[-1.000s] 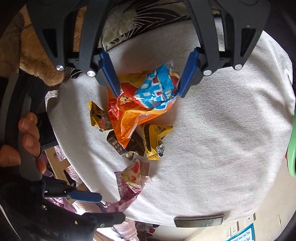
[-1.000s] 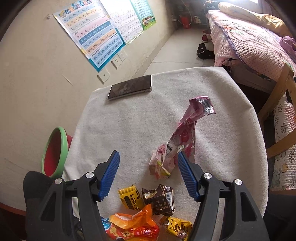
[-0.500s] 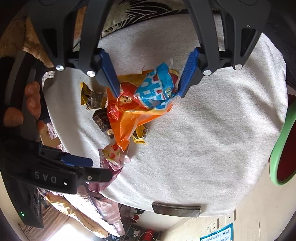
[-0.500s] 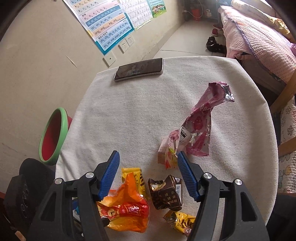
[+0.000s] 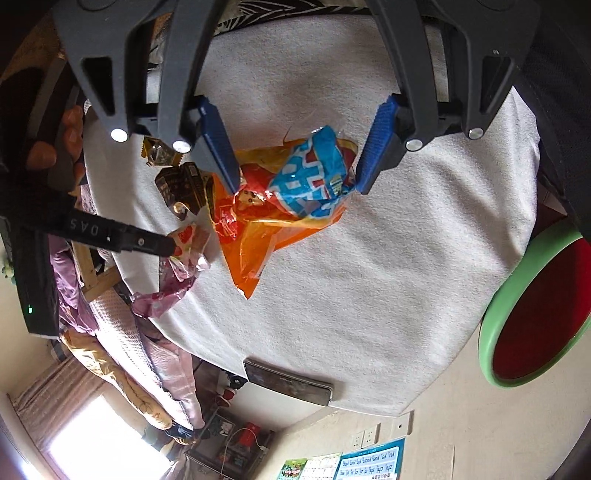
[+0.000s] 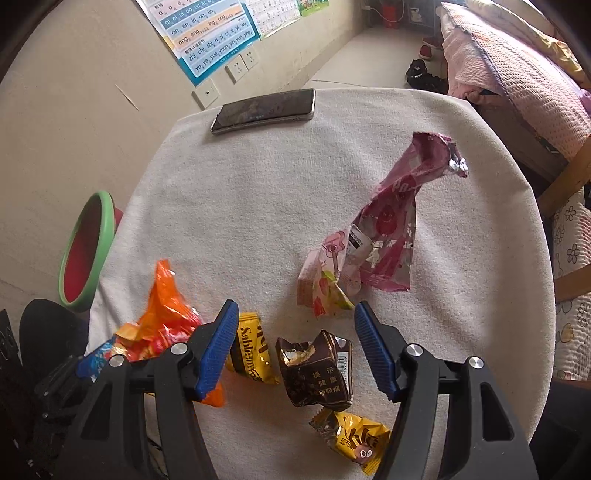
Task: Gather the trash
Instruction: 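Grasp the orange-blue chip bag with the left tool while the right tool grasps a brown chocolate wrapper, then carry the orange chip bag over the red bucket while the right tool carries the chocolate wrapper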
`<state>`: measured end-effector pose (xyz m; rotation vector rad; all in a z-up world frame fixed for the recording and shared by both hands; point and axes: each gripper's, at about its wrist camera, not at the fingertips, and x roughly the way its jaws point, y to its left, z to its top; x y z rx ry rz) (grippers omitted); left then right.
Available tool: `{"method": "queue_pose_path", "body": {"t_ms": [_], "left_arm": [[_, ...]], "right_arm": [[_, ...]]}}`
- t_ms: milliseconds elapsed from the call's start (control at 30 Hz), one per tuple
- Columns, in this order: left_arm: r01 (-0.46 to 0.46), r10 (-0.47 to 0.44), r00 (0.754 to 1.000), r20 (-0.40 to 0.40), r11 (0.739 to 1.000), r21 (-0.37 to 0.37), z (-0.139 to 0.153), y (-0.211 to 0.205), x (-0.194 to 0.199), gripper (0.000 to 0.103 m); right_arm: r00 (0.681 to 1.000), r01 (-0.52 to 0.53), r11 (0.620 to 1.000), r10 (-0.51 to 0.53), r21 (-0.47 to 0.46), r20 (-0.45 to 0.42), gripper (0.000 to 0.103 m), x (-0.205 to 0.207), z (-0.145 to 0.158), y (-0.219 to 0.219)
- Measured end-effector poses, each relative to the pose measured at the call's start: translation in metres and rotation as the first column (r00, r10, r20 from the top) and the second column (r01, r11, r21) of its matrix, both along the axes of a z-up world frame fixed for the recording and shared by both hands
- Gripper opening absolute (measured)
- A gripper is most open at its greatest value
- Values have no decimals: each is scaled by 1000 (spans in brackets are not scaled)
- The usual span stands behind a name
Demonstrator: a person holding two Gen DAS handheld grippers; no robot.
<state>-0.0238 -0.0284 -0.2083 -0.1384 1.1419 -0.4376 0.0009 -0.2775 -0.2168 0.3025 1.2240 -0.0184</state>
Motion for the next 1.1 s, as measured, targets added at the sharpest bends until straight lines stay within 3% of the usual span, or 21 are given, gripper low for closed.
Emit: {"method": "queue_pose_path", "body": {"t_ms": [167,333,400,467,567,633,967,1100], "left_arm": [[-54,54,999,-5,999,-7,-3,13,6,62],[-97,97,995,-23,995,-13,-9,23,12,62],[-108,107,993,-40,994,-17,-12,26,13,62],[-113,112,992,-50,993,-18,-14,27,14,62],[-111,110,993,-51,994,-18,-14,27,14,62],[-110,109,993,-51,994,-17,-15,27,15,62],[-118,116,991,-67,993,-21,-22,26,20,62],[-115,114,990,-80,993,-1,-28,26,21,63]], "right_arm": [[991,-1,1000,-3,-28,-137,63,-7,-28,-1],[978,-91,996,88,-11,-188,67,-5,-41,18],[972,-126,992,122,-7,-199,63,-7,-44,23],[967,-153,988,142,-35,-213,44,-8,-45,29],[961,-167,985,153,-43,-229,41,-9,-47,31],[963,-177,983,162,-51,-215,35,-10,-44,33],[991,-123,991,125,-50,51,35,-4,3,33],[989,-127,991,129,-37,71,35,2,7,39]]}}
